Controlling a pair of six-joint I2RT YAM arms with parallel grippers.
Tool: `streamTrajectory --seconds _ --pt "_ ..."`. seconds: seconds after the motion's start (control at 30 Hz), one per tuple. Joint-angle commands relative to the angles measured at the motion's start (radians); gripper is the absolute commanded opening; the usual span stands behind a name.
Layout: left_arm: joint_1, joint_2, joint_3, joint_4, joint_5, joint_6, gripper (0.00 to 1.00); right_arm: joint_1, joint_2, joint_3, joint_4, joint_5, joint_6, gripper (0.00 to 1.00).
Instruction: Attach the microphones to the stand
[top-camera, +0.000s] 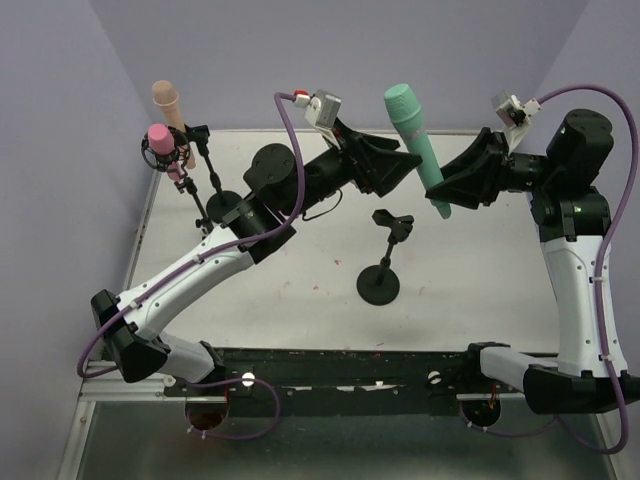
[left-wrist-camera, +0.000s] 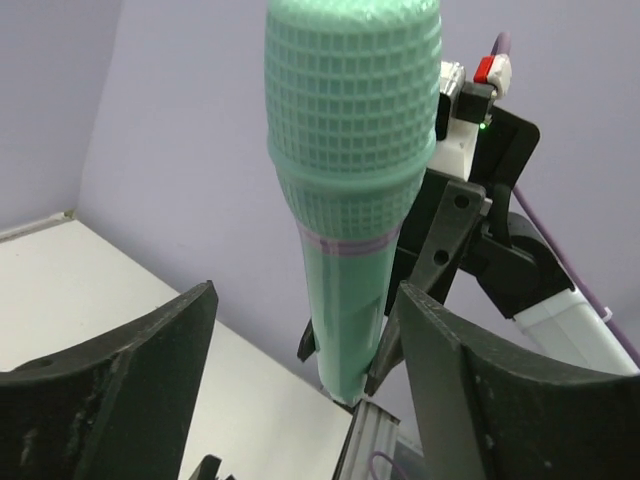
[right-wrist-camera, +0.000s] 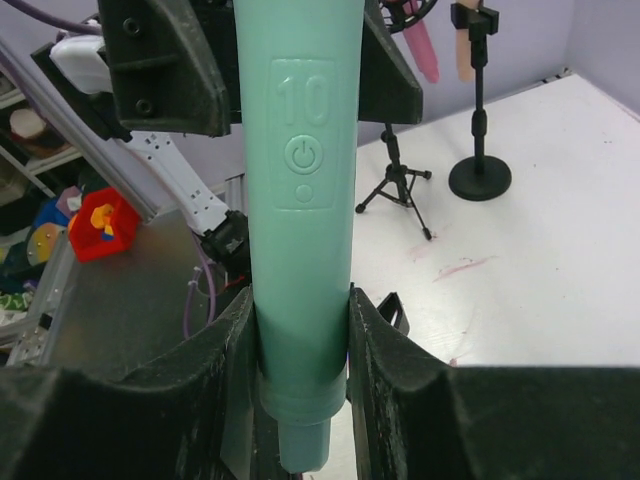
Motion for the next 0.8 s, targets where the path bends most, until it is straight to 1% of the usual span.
streamTrajectory --seconds 0.0,0.27,0.5,0.6,0.67,0.7,0.77 --pt "-0.009 0.036 0.069 0.045 -0.017 -0.058 0.77 0.006 -0.023 -0.032 0.041 -0.061 0.043 0.12" --pt "-0.019 0.060 0.087 0.059 0.002 -0.089 0.72 0.006 -0.033 -0.061 0.059 -0.074 0.050 0.12" --pt "-0.026 0.086 0.087 0.097 0.042 -0.126 0.64 0.006 -0.040 -0.088 0.105 -0.085 0.096 0.12" --pt "-0.028 0.097 0.090 0.106 0.054 -0.140 0.56 0.006 -0.041 -0.094 0.116 -0.087 0.108 0.12" --pt "-0.028 0.103 0.097 0.106 0.063 -0.143 0.53 0.006 -0.043 -0.099 0.122 -0.090 0.113 0.12" --pt "-0.028 0.106 0.100 0.105 0.063 -0.144 0.50 0.006 -0.043 -0.101 0.124 -0.091 0.115 0.12" --pt "-0.028 0.106 0.098 0.109 0.063 -0.144 0.37 0.006 -0.044 -0.104 0.128 -0.091 0.118 0.12"
